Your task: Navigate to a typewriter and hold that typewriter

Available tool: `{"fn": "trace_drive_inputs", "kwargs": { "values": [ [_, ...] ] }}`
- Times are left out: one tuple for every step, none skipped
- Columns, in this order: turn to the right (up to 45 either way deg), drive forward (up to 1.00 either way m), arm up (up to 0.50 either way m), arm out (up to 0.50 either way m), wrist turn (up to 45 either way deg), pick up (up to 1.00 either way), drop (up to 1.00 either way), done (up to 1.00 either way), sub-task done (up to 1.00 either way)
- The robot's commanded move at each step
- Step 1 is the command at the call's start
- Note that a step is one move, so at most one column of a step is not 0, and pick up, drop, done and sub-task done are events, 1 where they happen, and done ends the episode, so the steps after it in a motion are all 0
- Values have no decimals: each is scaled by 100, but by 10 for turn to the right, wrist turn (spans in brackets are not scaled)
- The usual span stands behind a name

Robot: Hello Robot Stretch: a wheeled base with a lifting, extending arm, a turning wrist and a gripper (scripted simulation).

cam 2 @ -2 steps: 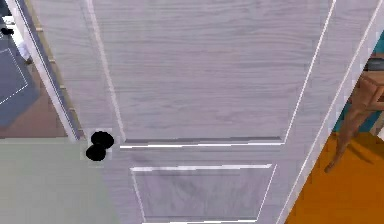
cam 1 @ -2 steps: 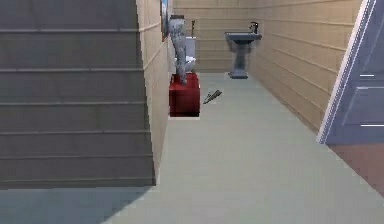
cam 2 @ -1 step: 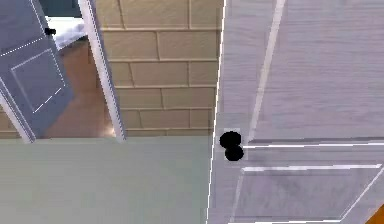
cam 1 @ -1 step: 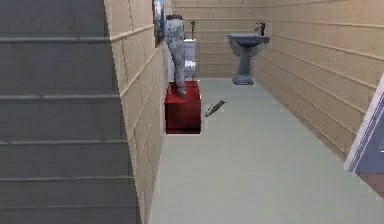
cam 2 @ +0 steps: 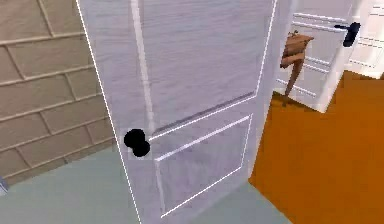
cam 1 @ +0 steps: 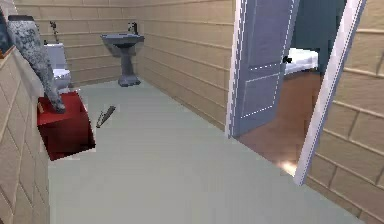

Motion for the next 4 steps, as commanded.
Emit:
{"fn": "trace_drive_inputs", "kwargs": {
  "values": [
    [0, 45, 0, 0, 0, 0, 0, 0, 0],
    [210, 0, 0, 0, 0, 0, 0, 0, 0],
    [0, 100, 0, 0, 0, 0, 0, 0, 0],
    [60, 0, 0, 0, 0, 0, 0, 0, 0]
  ]
}}
